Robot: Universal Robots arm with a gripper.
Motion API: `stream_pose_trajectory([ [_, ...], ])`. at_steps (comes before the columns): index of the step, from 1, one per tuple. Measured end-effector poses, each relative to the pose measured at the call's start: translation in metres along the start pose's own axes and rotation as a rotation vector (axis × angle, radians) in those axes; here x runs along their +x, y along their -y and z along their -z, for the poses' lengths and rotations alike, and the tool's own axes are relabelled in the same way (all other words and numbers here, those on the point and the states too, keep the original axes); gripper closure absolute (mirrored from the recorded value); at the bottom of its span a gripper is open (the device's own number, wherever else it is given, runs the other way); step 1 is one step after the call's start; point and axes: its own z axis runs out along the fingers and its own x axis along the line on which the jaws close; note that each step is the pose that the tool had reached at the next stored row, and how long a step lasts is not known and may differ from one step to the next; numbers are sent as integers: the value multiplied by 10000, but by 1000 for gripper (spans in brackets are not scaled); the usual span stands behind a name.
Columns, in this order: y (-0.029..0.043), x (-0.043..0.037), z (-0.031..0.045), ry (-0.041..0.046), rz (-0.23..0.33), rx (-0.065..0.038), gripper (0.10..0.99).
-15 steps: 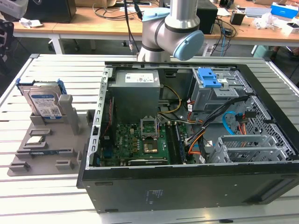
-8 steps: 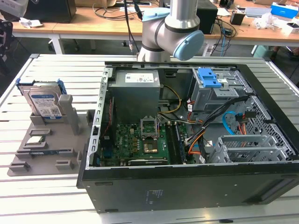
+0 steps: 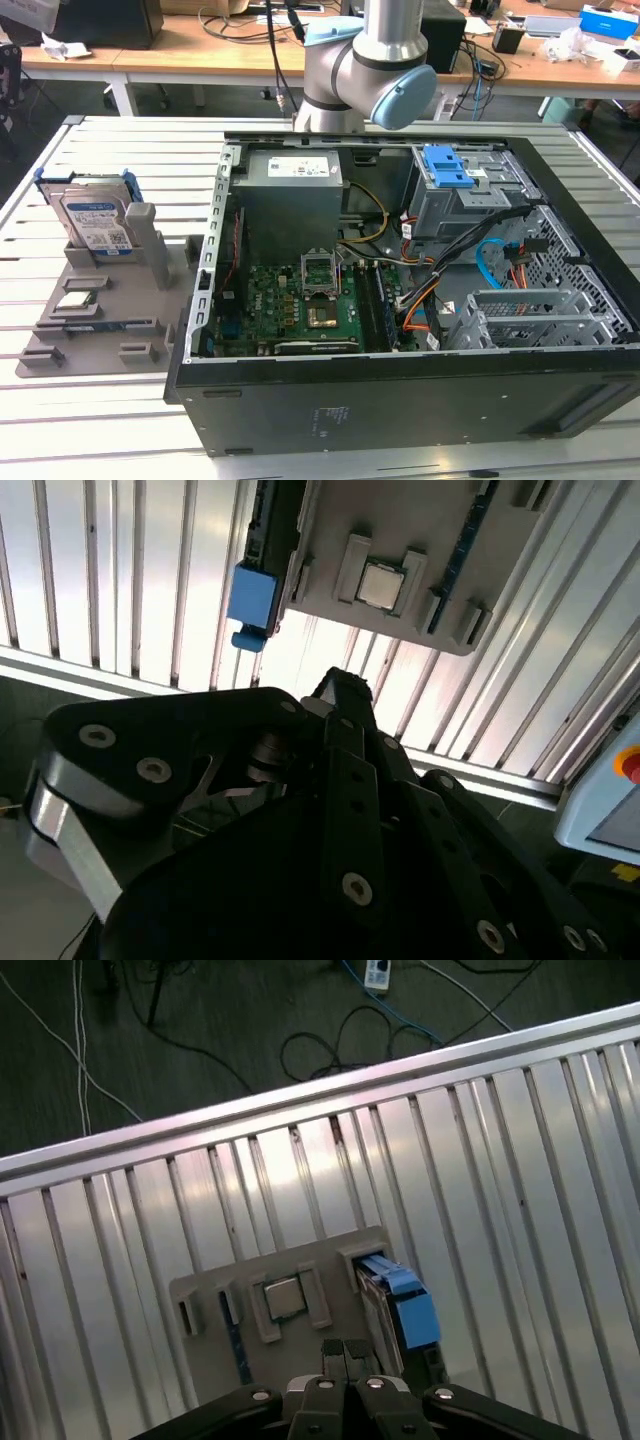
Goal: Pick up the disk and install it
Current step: 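Pick up the disk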
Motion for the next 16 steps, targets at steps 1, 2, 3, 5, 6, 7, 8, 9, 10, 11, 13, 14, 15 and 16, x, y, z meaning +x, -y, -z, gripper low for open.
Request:
stream_pose_trajectory([
  [1, 0, 0, 0, -6, 142, -3, 984],
  [2, 0, 0, 0, -16, 347, -8, 984],
  [3, 0, 0, 0, -23, 499, -11, 984],
  [5, 0, 0, 0, -36, 805, -18, 984],
  [6, 0, 0, 0, -46, 1022, -24, 984],
  [7, 0, 0, 0, -55, 1216, -28, 984],
  [8, 0, 0, 0, -60, 1322, -30, 984],
  [9, 0, 0, 0, -61, 1353, -31, 984],
  [10, 0, 0, 0, -62, 1357, -32, 984],
  [11, 0, 0, 0, -61, 1358, -31, 984],
  [13, 0, 0, 0, -61, 1360, -32, 984],
  [14, 0, 0, 0, -62, 1360, -31, 984],
  [15, 0, 0, 0, -62, 1360, -32, 984],
  [16, 0, 0, 0, -62, 1360, -31, 984],
])
